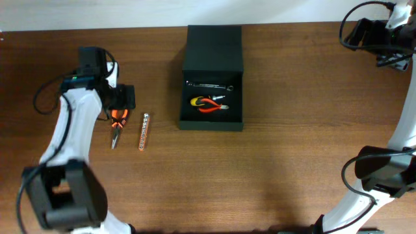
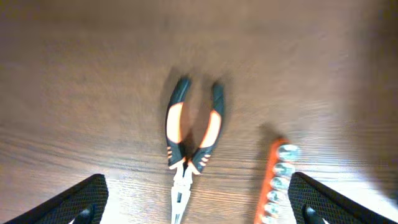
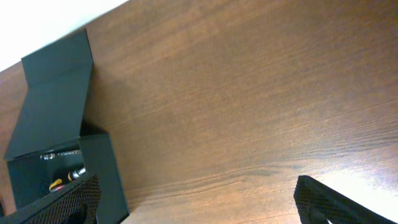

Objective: Pack container
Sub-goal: 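Lift the right gripper out of the box and away to the right, then move the left gripper down over the orange-black pliers, then lower the left gripper and grasp the orange-black pliers at the hinge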

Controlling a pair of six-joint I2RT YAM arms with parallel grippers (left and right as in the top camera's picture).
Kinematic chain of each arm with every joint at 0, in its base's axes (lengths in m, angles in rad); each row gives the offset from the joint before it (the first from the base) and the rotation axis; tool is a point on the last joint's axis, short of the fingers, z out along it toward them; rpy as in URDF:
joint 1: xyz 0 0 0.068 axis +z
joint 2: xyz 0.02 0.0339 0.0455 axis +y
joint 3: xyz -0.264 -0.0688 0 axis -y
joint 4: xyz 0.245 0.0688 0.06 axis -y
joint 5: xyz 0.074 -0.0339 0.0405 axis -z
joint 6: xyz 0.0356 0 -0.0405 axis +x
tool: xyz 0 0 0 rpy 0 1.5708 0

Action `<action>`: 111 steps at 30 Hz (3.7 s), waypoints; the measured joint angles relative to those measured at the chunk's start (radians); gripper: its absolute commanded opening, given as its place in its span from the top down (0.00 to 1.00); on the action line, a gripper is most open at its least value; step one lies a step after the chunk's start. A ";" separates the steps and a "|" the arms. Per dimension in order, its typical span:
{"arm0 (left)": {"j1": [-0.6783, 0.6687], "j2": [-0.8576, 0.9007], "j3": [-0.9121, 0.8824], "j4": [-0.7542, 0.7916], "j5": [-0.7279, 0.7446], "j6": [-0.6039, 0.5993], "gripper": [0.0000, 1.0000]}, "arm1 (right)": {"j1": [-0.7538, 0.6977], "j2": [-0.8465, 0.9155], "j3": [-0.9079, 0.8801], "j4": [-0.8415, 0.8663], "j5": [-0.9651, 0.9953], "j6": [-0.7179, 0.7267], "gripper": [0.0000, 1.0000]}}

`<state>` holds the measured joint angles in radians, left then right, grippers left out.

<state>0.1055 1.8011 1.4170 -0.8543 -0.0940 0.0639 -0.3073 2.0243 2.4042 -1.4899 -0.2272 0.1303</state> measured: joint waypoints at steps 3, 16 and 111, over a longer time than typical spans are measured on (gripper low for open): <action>0.023 0.078 0.000 -0.032 0.011 0.021 0.21 | 0.000 0.000 -0.034 -0.002 0.000 0.002 0.01; 0.059 0.193 0.000 -0.122 0.076 0.132 0.29 | 0.000 0.000 -0.260 0.006 0.000 0.001 0.01; 0.087 0.297 0.038 -0.064 0.097 0.247 0.75 | 0.000 0.000 -0.311 -0.069 0.000 0.002 0.01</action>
<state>0.1928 2.0983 1.4551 -0.9184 0.0025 0.3107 -0.3073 2.0243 2.0930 -1.5585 -0.2276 0.1326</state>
